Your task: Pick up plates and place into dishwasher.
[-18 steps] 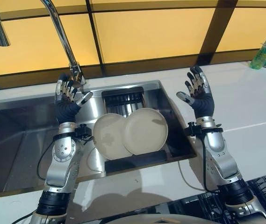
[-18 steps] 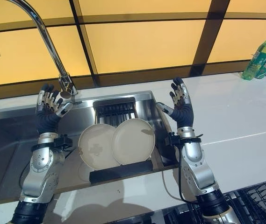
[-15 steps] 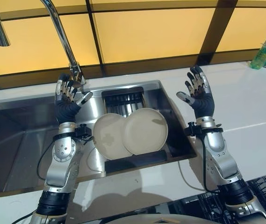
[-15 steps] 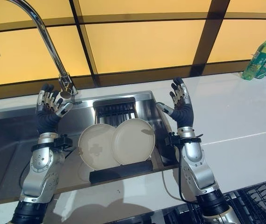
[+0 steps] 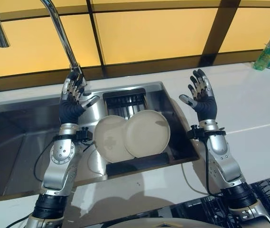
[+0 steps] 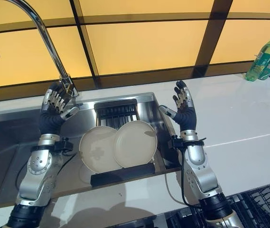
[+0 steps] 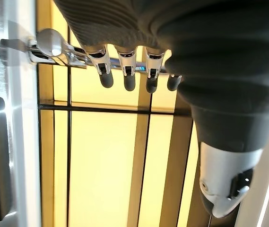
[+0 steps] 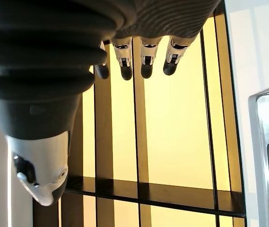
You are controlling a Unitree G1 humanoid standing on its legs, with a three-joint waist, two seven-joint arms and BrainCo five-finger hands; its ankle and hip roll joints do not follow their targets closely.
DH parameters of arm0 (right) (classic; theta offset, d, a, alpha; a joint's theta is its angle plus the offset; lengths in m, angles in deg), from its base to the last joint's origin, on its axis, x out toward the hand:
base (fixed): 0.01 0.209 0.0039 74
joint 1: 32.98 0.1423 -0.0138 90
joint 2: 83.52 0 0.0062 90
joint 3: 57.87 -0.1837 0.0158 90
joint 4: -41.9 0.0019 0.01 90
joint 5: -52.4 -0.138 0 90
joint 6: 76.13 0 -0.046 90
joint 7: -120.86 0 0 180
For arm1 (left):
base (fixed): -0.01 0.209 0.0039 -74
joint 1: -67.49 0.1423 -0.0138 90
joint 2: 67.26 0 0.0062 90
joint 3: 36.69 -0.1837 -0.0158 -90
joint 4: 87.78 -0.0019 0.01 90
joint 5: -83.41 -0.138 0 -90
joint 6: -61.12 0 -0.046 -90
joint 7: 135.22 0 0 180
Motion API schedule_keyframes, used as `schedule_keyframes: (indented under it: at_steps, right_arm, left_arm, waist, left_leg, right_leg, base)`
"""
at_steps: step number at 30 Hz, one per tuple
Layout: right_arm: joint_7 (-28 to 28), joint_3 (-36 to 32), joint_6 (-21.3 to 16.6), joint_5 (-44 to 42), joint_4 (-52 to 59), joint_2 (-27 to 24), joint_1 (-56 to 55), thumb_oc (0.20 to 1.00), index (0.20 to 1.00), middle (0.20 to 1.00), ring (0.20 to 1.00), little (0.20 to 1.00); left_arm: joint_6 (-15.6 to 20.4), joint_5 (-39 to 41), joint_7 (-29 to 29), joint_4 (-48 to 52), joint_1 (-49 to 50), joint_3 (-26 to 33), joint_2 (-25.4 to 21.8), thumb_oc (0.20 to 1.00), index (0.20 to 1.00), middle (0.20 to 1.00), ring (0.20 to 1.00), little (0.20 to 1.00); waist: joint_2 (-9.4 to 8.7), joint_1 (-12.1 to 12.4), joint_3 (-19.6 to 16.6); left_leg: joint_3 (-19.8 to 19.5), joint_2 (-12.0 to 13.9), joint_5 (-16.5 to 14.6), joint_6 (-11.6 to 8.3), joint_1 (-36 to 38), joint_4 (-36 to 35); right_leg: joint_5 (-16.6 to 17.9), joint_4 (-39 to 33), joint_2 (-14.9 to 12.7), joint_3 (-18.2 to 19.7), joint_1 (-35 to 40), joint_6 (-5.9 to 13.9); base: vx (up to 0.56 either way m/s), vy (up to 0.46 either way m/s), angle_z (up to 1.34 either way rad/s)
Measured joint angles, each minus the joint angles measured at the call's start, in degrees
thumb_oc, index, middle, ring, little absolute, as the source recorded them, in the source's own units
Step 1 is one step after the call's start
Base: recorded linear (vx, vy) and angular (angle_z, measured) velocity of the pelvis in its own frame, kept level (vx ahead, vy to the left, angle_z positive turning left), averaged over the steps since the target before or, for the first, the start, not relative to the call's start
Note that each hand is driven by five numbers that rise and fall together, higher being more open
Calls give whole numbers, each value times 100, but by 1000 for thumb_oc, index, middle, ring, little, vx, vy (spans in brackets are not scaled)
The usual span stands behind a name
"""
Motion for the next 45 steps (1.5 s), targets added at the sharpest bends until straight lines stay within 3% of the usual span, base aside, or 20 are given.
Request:
schedule_keyframes:
  at_steps: [9, 16, 21, 24, 29, 32, 39, 45]
  right_arm:
    - [-6, 13, 4, -1, -5, -65, -34, 1000, 1000, 1000, 1000, 1000]
    - [-2, 30, 91, 1, -110, -189, -132, 1000, 1000, 1000, 1000, 1000]
    - [-16, 28, 130, 0, -223, -374, -164, 1000, 1000, 1000, 1000, 1000]
    - [-93, -16, 235, -5, -197, -406, -169, 1000, 1000, 1000, 1000, 1000]
    - [-265, -77, 383, -50, -187, -407, -221, 1000, 1000, 1000, 1000, 1000]
    - [-293, -129, 433, -52, -187, -422, -360, 1000, 1000, 1000, 1000, 1000]
    - [-397, -181, 448, -58, -187, -564, -426, 1000, 1000, 1000, 1000, 1000]
    - [-396, -195, 449, -87, -188, -622, -523, 1000, 1000, 1000, 1000, 1000]
  left_arm:
    - [-421, -188, 765, -180, -248, -126, -522, 1000, 1000, 1000, 1000, 1000]
    - [-384, -424, 1031, -833, -329, -246, -696, 1000, 1000, 1000, 1000, 1000]
    - [-380, -677, 1028, -1113, -440, -312, -707, 1000, 1000, 1000, 1000, 1000]
    - [-391, -878, 1026, -1133, -483, -364, -720, 1000, 1000, 1000, 1000, 1000]
    - [-474, -1064, 1031, -1380, -489, -396, -720, 1000, 1000, 1000, 1000, 1000]
    - [-535, -1100, 1093, -1605, -507, -407, -713, 1000, 1000, 1000, 1000, 1000]
    - [-625, -1028, 1654, -2085, -495, -571, -729, 1000, 1000, 1000, 1000, 1000]
    - [-647, -1038, 2142, -2470, -531, -1008, -1057, 1000, 1000, 1000, 1000, 1000]
  waist:
    - [104, -197, 2]
    - [285, -265, 56]
    - [490, -288, 172]
    - [497, -323, 171]
    - [529, -591, 180]
    - [535, -603, 189]
    - [584, -614, 234]
    - [580, -753, 294]
  left_leg:
    - [255, 49, -13, -23, 81, 29]
    - [367, 117, -137, -126, -105, 516]
    - [545, 132, -245, -96, 52, 475]
    - [626, 121, -238, -85, 86, 364]
    - [692, 147, -84, -18, 104, 135]
    - [704, 160, 1, -69, 136, 37]
    - [738, 158, -48, -66, 264, 25]
    - [847, 158, -52, -69, 272, 2]
  right_leg:
    - [17, 0, 47, 222, -17, 16]
    - [-71, 330, 143, 518, -389, -114]
    - [-123, 679, 135, 715, -556, -69]
    - [-145, 780, 106, 716, -670, -50]
    - [-135, 695, 125, 709, -720, -32]
    - [-46, 522, 137, 700, -642, 14]
    - [95, 223, 129, 717, -393, -4]
    - [128, 222, 114, 727, -432, 44]
  base:
    - [24, -95, -12]
    - [10, 35, -22]
    - [109, 164, -33]
    - [149, 158, -20]
    - [106, 135, -1]
    - [60, 100, 5]
    - [61, 82, -3]
    - [35, 68, -9]
